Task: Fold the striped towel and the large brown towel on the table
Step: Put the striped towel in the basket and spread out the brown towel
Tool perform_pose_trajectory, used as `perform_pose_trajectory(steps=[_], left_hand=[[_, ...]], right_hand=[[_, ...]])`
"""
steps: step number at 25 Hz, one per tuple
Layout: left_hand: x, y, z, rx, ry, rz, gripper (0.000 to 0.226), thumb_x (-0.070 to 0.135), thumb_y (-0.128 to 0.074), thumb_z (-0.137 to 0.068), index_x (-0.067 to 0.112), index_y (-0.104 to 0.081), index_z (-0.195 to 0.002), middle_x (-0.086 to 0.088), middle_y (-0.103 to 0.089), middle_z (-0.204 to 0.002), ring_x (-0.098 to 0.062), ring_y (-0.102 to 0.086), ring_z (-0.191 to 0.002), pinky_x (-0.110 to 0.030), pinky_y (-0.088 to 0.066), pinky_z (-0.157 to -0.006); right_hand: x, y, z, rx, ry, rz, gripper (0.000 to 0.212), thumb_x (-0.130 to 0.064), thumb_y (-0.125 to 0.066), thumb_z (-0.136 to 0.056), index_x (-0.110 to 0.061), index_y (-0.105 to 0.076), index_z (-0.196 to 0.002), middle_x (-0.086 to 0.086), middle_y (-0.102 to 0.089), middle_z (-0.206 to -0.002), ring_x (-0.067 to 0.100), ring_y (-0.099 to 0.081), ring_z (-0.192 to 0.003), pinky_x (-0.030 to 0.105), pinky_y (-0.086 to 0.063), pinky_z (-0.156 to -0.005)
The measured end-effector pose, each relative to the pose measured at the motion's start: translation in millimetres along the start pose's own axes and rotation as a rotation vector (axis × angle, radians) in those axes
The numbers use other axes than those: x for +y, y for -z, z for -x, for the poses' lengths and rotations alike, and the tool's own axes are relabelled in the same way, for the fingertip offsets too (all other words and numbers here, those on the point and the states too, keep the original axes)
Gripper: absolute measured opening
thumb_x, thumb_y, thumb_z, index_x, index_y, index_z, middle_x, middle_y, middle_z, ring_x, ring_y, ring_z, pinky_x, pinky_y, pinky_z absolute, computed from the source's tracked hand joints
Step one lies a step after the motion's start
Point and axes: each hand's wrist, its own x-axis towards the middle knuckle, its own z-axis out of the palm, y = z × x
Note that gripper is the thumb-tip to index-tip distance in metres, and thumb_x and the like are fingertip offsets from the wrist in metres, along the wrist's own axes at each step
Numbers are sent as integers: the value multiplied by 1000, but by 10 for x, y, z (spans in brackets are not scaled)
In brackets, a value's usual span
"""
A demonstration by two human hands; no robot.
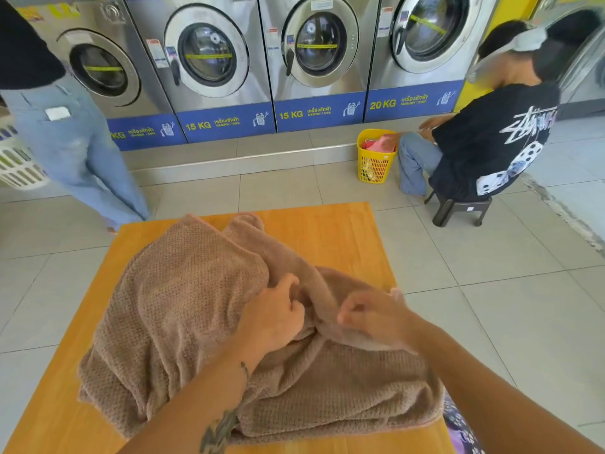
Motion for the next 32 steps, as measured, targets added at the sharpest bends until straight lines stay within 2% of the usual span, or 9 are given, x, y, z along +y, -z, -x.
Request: perform_pose_trajectory(steps=[2,4,7,10,14,19,23,26,32], left_hand=[[121,10,-113,76,-33,-68,36,27,-37,-102,31,-40,-138,4,-65,-100,-14,-62,-83,-34,-49,-67],[210,-25,-226,61,-127,-192,45,22,-39,-102,30,-36,-146,2,-48,-137,-19,-51,-118,-37,-47,-90],[157,-154,-321,-170,-164,-471,62,21,-49,-94,28,-28,-152,2,-21,-155,-26,-20,-143,-50,-28,-113],[-21,-293,-224,-319,-73,-607,62,42,-50,-94,25,-31,-150,-4,-31,-149,-32,-31,-137,-54,-28,-110],[-188,-268,-43,-263,-6,-507,52,40,-47,-94,26,-41,-143,-4,-44,-133,-32,-49,-119,-48,-43,-99],[-254,-188,3,-22,10,-310,11,22,-47,-98,24,-56,-105,5,-51,-103,-20,-53,-101,-39,-49,-84],[-143,-162,-114,90,-47,-196,29,22,-47,-97,29,-49,-125,7,-55,-113,-18,-53,-105,-41,-50,-86],[-107,-156,-182,111,-104,-210,37,19,-48,-95,28,-49,-131,7,-50,-128,-19,-48,-115,-40,-46,-95],[-164,-170,-101,146,-126,-360,37,19,-51,-93,28,-55,-128,6,-48,-129,-22,-43,-124,-40,-37,-104]], right_hand=[[144,-215,34,-294,-68,101,23,-16,-50,-97,-5,-68,-90,10,-65,-84,18,-51,-71,29,-39,-68],[289,-361,-33,-105,-151,69,21,-7,-43,-91,-4,-59,-79,7,-58,-71,22,-48,-60,37,-36,-58],[281,-395,-165,346,-203,186,24,-8,-42,-85,-19,-61,-93,4,-65,-88,27,-61,-76,34,-43,-61],[145,-356,-326,504,-135,265,28,-11,-46,-89,-17,-62,-111,6,-59,-108,29,-56,-99,37,-45,-74],[142,-487,-651,296,-153,511,37,-22,-48,-91,-18,-54,-127,7,-54,-125,31,-47,-119,46,-42,-97],[181,-599,-769,34,-108,288,28,-17,-49,-88,-20,-56,-115,5,-64,-103,27,-62,-90,41,-56,-74],[260,-23,-745,457,-214,60,28,-11,-45,-85,-23,-66,-99,4,-64,-90,27,-61,-80,36,-54,-70],[483,722,-660,777,-349,-155,31,-6,-47,-83,-18,-68,-103,9,-61,-93,36,-62,-93,37,-51,-78],[695,535,-494,612,-479,297,55,-18,-56,-82,-16,-44,-135,14,-46,-130,37,-45,-120,50,-39,-99]])
